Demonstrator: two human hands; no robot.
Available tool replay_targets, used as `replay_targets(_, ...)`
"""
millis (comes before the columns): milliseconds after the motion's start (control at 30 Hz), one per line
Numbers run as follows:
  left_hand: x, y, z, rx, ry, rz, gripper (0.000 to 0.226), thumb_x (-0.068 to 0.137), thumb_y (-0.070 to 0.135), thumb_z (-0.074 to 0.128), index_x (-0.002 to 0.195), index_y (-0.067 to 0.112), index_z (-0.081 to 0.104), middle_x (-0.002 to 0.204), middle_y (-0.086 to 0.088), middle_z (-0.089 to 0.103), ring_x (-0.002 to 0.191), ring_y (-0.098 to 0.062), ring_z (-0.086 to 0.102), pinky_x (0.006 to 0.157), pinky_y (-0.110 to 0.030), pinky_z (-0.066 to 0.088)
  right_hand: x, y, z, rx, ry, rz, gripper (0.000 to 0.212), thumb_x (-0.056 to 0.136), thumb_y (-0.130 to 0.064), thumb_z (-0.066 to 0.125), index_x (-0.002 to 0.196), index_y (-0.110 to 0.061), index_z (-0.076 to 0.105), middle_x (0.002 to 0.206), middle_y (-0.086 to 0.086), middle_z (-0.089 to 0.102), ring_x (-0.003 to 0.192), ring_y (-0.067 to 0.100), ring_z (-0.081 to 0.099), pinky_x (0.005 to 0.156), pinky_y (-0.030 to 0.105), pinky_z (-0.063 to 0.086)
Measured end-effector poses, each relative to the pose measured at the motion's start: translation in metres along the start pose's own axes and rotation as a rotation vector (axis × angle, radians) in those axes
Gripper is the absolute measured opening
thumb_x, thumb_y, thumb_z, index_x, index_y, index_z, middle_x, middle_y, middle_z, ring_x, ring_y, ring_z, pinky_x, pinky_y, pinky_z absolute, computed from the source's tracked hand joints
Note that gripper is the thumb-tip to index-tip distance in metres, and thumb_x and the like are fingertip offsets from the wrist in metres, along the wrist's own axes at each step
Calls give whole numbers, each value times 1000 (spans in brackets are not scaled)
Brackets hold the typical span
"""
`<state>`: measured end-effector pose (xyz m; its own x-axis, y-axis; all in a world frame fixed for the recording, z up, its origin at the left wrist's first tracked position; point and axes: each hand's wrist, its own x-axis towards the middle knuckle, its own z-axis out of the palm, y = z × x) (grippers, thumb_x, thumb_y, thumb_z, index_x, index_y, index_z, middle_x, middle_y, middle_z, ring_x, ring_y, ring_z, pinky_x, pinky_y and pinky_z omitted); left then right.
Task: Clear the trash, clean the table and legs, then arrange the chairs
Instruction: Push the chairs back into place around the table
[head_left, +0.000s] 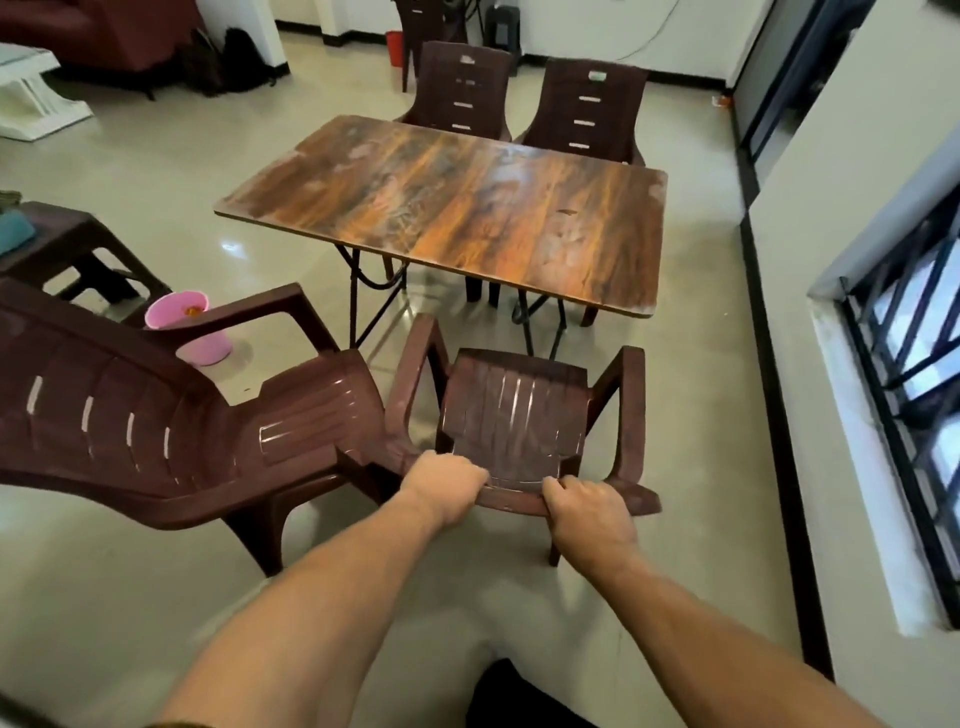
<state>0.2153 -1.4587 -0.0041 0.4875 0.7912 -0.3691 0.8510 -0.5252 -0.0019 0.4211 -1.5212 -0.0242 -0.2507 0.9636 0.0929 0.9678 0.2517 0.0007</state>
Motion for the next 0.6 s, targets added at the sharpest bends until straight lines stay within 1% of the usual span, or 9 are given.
replay_targets(67,7,-12,-3,15,-2,-47,34,93,12,48,117,30,63,117,2,68,113,-24,62,94,-40,39,15,-7,3,8,-52,11,10,74,-15,65,76,-20,57,63,2,60,53,26,59,48,35,43)
replay_targets(167,17,-21,-3,12,9,-56,36,92,12,47,117,31,64,116,2,68,113,-24,62,96,-41,37,25,-2,9,0,-117,-11,2,85,-25,56,86,-24,58,74,-3,64,64,24,62,54,36,46)
replay_targets(233,30,-25,-7,2,35,-37,34,92,12,47,115,30,65,116,1,69,112,-25,62,97,-42,38,38,9,8,22,-107,-5,9,89,-28,51,91,-27,59,78,-5,65,68,23,63,56,36,46)
replay_targets(367,55,-39,-17,-10,37,-30,32,92,12,49,114,29,65,117,0,68,115,-26,60,97,-42,39,67,14,0,34,-137,19,11,91,-28,50,96,-28,60,84,-6,67,74,23,65,61,36,46)
replay_targets(467,66,-50,-16,-18,-7,-14,31,92,13,49,115,29,63,121,0,67,117,-26,59,96,-42,38,79,9,0,73,-173,89,14,91,-26,49,99,-27,61,89,-5,69,82,23,66,70,38,50)
replay_targets(600,70,-58,-24,-43,-42,51,32,91,11,49,113,28,63,119,-1,67,116,-26,61,95,-42,40,82,5,1,95,-145,124,23,91,-23,51,107,-29,66,99,-7,72,92,20,67,82,36,50)
